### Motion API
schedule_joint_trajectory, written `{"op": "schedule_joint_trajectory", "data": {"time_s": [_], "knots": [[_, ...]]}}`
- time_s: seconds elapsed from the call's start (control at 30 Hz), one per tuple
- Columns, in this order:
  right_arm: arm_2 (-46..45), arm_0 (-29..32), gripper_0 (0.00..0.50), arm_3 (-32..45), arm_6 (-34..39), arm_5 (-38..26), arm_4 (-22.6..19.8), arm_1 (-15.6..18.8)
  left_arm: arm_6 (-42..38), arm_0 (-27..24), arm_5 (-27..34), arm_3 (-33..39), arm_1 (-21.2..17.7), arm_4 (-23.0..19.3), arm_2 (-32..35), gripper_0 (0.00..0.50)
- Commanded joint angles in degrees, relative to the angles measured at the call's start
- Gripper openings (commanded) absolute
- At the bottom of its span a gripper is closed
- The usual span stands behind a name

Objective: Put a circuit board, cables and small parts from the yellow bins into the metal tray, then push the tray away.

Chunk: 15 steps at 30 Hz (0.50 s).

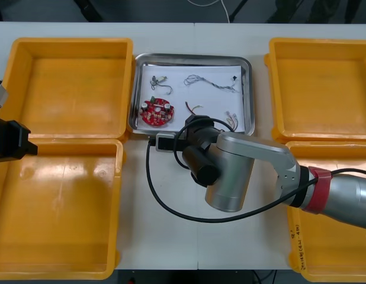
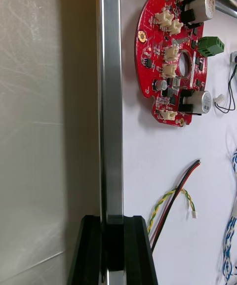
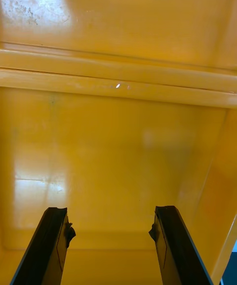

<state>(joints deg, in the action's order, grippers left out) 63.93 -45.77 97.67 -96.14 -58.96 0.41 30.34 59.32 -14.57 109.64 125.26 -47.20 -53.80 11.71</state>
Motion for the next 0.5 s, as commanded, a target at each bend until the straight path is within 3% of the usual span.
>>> {"op": "schedule_joint_trajectory", "data": {"time_s": [0.03, 0.27, 0.5], "knots": [[-1.4, -1.4, 0.000, -1.1, 1.9, 3.1, 1.4, 0.0, -1.9, 0.6, 0.4, 1.6, -2.5, -0.4, 1.7, 0.500], [-1.3, -1.4, 0.000, -1.3, 1.7, 7.9, 1.7, 2.1, -1.9, 0.6, 0.4, 1.6, -2.5, -0.4, 1.7, 0.500], [-1.3, -1.4, 0.000, -1.3, 1.7, 8.5, 1.6, 3.6, -1.9, 0.6, 0.4, 1.6, -2.5, -0.4, 1.7, 0.500]]}}
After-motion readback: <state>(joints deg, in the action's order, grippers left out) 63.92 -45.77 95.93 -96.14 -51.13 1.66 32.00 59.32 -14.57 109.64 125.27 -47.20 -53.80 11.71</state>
